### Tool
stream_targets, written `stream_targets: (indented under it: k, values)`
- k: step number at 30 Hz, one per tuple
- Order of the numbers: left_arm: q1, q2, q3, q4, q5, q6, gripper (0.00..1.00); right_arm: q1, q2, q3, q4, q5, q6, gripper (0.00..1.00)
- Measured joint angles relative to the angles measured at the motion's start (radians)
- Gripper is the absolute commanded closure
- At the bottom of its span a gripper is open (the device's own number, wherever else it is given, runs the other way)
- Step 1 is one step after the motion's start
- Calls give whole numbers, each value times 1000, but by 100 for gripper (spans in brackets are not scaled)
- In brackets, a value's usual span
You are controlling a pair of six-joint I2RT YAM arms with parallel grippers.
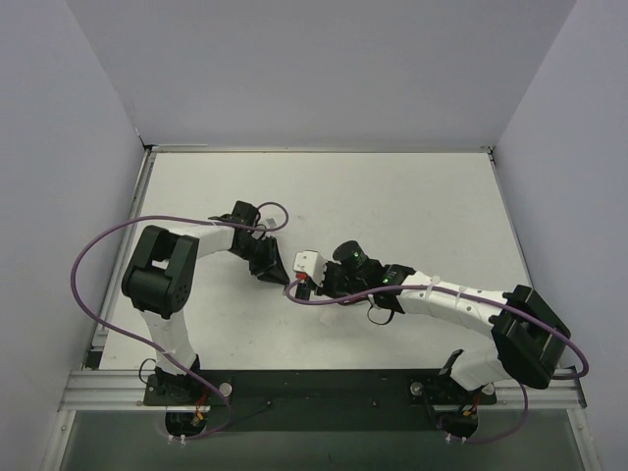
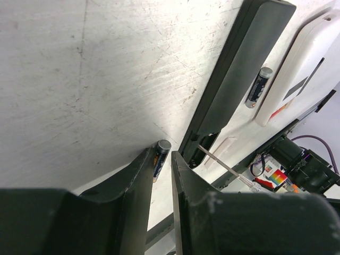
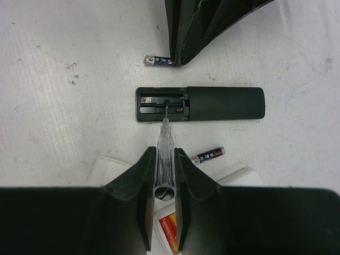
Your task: Unload the batteries from the remote control
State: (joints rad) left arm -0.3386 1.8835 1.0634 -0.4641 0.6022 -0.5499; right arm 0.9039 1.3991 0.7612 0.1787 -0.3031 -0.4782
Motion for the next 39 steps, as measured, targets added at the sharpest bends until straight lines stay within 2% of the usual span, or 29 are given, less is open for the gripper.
stream_targets:
  k: [5,12,14,21,28,33,39]
  values:
    - [1,0,0,-3,0,5,70,1,-16,0,-11,22,3,100]
    - [1,0,0,-3,0,8,69,0,-119,19,-70,87,38,100]
    - [0,0,2,-5,-2,8,66,-5,-141,40,-97,126,63,100]
    - [0,-8,50,-32,-45,13,62,-50,-174,132,-288,301,231,100]
    - [0,-46,111,-33,-56,14,60,-85,-211,133,-426,388,395,100]
    - [-6,-44,151,-33,-57,10,60,-121,-211,128,-449,413,438,100]
    - [-30,-35,174,-29,-56,3,60,-225,-136,124,-449,426,478,100]
